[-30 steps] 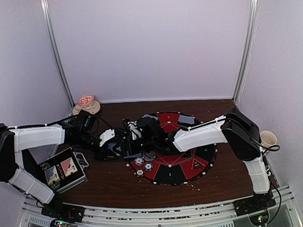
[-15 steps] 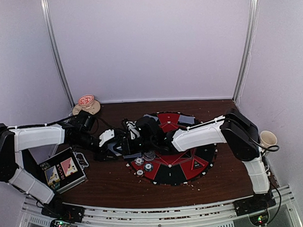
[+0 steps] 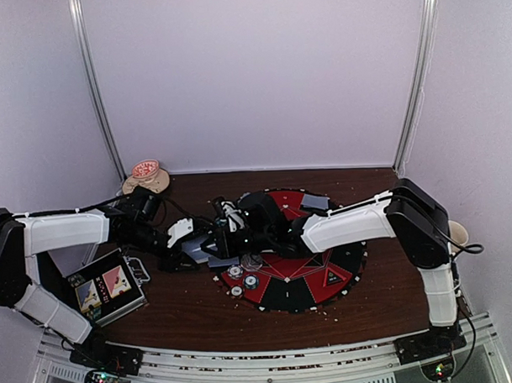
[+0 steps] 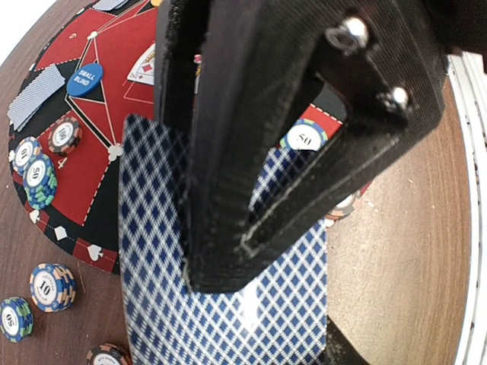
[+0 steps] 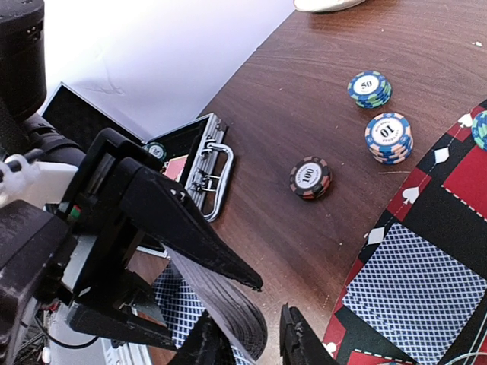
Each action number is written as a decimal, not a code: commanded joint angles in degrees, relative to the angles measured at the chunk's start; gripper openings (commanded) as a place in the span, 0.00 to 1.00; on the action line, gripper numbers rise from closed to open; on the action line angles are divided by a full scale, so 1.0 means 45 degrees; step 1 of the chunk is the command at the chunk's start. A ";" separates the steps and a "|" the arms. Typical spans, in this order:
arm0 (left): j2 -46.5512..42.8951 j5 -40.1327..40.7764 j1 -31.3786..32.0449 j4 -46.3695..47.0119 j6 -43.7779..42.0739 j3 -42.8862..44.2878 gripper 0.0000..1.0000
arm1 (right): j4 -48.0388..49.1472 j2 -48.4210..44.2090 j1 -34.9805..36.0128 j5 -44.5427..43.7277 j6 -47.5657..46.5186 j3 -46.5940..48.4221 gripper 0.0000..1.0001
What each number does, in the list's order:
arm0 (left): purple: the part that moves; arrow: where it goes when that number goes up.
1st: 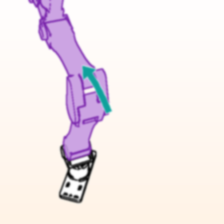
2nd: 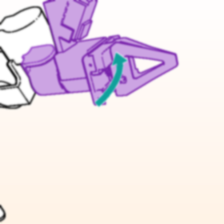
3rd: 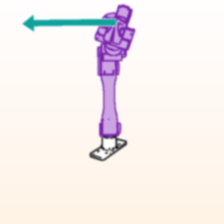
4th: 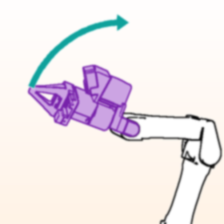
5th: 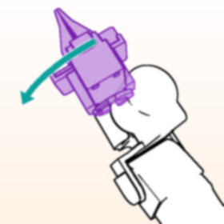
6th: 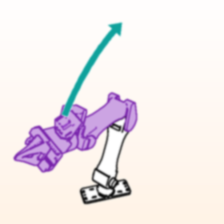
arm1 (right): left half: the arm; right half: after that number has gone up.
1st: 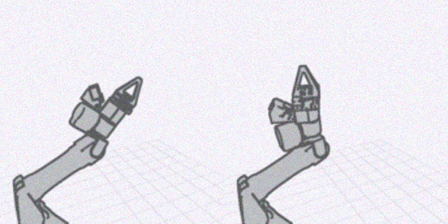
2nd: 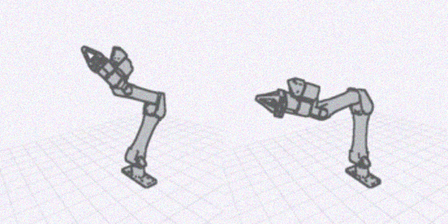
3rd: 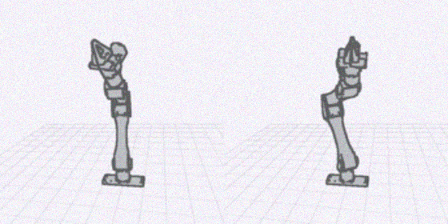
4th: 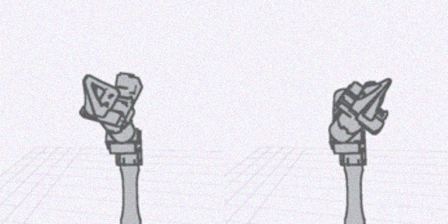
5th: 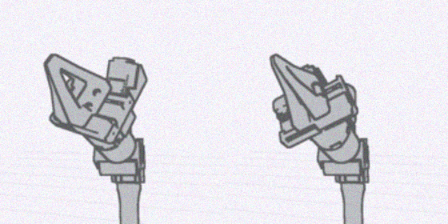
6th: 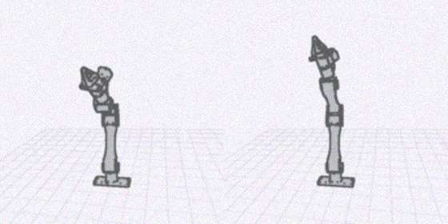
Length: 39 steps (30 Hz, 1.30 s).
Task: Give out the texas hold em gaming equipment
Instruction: Pick up the poker card from the face-down deck piles, then flop the poker card in the community card area.
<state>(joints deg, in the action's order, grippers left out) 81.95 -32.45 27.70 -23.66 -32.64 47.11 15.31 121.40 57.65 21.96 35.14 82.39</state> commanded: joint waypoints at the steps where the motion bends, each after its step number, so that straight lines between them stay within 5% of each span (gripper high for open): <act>1: -0.0107 -0.0535 0.0011 0.0155 -0.0208 0.0095 0.46 | 0.0935 -0.0668 -0.0183 0.1025 0.0444 -0.0400 0.27; 24: -0.0038 -0.0536 0.0004 0.0156 -0.0207 0.0107 0.46 | 0.1726 -0.0846 -0.0078 0.1626 0.0812 -0.0926 0.11; 27: -0.0048 -0.0532 0.0006 0.0158 -0.0209 0.0097 0.46 | 0.1732 -0.0780 -0.0076 0.1683 0.0814 -0.0882 0.00; 39: -0.0082 -0.0498 -0.0003 0.0158 -0.0193 0.0097 0.45 | 0.0278 -0.3007 -0.0430 -0.0293 -0.0640 -0.2348 0.00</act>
<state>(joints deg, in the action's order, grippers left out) 81.95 -33.45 27.70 -24.08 -32.77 47.11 20.36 114.41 56.95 26.00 36.38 74.32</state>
